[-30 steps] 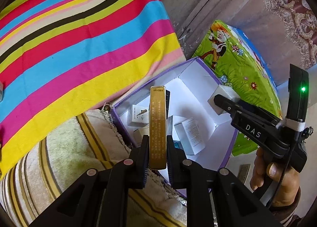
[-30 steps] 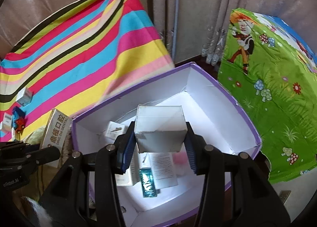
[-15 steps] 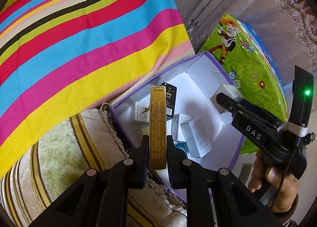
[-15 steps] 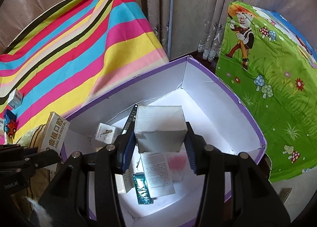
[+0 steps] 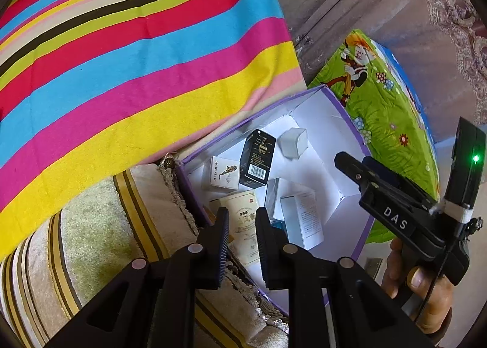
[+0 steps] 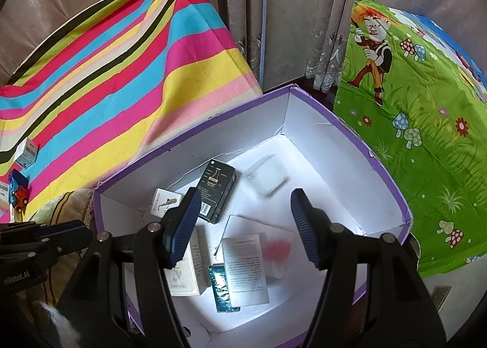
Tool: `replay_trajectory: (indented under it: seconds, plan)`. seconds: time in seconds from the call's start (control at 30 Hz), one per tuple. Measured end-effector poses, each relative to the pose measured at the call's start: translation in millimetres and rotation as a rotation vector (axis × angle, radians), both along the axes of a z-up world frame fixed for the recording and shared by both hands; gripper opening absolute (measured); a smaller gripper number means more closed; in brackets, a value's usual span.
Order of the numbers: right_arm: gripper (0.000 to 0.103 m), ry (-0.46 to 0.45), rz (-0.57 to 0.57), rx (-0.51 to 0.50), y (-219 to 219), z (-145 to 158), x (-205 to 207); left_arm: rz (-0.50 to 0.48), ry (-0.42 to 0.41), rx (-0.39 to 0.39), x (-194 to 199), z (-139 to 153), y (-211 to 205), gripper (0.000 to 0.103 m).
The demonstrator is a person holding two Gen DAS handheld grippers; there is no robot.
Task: Organize rigid objects
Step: 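Release the tan box and white cube box into the purple-rimmed box, then move both tools back over the remaining items on the striped cloth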
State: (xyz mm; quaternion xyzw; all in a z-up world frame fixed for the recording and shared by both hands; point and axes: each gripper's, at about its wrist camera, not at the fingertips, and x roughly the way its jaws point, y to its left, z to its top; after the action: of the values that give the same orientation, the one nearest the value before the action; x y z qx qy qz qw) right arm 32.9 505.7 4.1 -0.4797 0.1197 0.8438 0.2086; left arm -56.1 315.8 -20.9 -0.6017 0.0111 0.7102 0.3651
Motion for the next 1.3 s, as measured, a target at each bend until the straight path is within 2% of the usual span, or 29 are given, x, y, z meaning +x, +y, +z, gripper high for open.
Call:
replay_trajectory:
  seconds: [0.07, 0.2, 0.27, 0.53, 0.77, 1.03, 1.3]
  plan:
    - [0.068, 0.002, 0.007, -0.005, -1, 1, 0, 0.015, -0.006, 0.014, -1, 1, -4, 0.022]
    - [0.070, 0.009, 0.018, -0.016, -6, 5, 0, 0.051, -0.010, 0.054, -3, 7, -14, 0.037]
    - [0.070, 0.016, 0.024, -0.031, -11, 7, 0, 0.058, -0.004, 0.067, -3, 11, -18, 0.041]
    - [0.072, 0.054, 0.095, -0.071, -46, 22, -5, 0.095, 0.053, 0.092, -1, 25, -52, 0.043]
    - [0.073, 0.072, 0.168, -0.089, -86, 29, -11, 0.161, 0.099, 0.139, -5, 37, -96, 0.063]
    - [0.073, 0.058, 0.265, -0.103, -129, 29, -22, 0.205, 0.096, 0.170, -5, 38, -147, 0.067]
    - [0.073, 0.028, 0.372, -0.048, -174, 27, -31, 0.341, 0.059, 0.215, -13, 34, -209, 0.068]
